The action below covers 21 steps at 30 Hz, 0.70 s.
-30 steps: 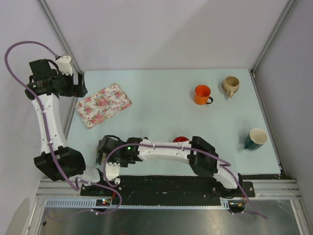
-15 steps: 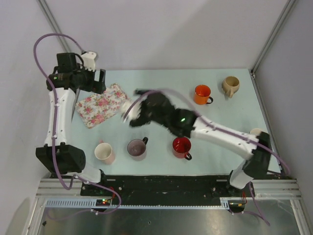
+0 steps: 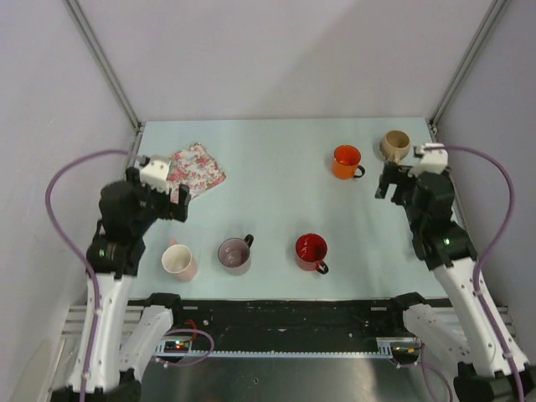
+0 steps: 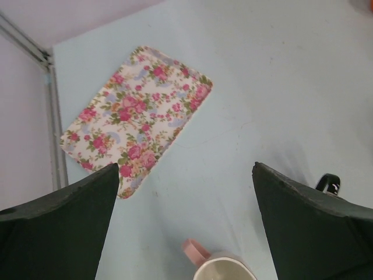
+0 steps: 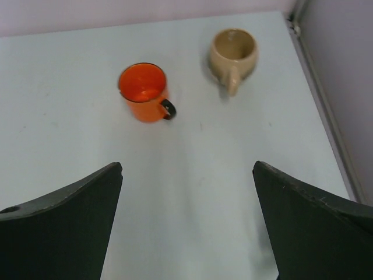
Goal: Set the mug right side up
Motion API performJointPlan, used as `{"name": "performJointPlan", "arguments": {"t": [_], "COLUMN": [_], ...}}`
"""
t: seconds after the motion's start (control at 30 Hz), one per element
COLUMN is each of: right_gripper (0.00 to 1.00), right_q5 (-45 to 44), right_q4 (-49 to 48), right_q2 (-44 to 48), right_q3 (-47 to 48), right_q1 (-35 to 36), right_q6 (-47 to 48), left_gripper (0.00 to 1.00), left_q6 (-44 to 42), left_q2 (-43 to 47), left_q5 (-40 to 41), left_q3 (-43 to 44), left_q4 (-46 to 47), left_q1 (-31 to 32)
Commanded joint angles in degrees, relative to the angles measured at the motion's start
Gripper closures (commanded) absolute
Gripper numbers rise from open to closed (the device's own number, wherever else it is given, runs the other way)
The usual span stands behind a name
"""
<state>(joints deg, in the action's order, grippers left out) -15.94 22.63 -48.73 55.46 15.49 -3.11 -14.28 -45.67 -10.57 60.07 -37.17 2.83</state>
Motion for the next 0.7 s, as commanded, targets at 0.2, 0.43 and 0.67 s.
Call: {"name": "performJointPlan", "arguments": {"t": [0.2, 0.43, 0.67], "right_gripper": [0.01, 0.0, 0.01], "right_q5": [-16.81, -20.63, -21.49], "right_q4": [3.59, 4.59, 3.03], "right_q2": [21.36, 24.44, 26.72], "right_q3": [-17.15, -22.72, -25.62], "right_q1": [-1.31, 0.66, 5.53], "right_q6": [-15.42, -23.07, -19.17], "left_gripper": [0.0, 0.0, 0.0], "left_q6": [8.1, 11.95, 13.66], "left_q2": [21.62, 24.72, 27.77], "left_q5": [11.98, 14.04, 15.0], "left_q3": [-26.09, -31.86, -36.44], "left_q4": [24.99, 31.21, 33.79], "left_q1": [-0.03, -0.11, -0.16]}}
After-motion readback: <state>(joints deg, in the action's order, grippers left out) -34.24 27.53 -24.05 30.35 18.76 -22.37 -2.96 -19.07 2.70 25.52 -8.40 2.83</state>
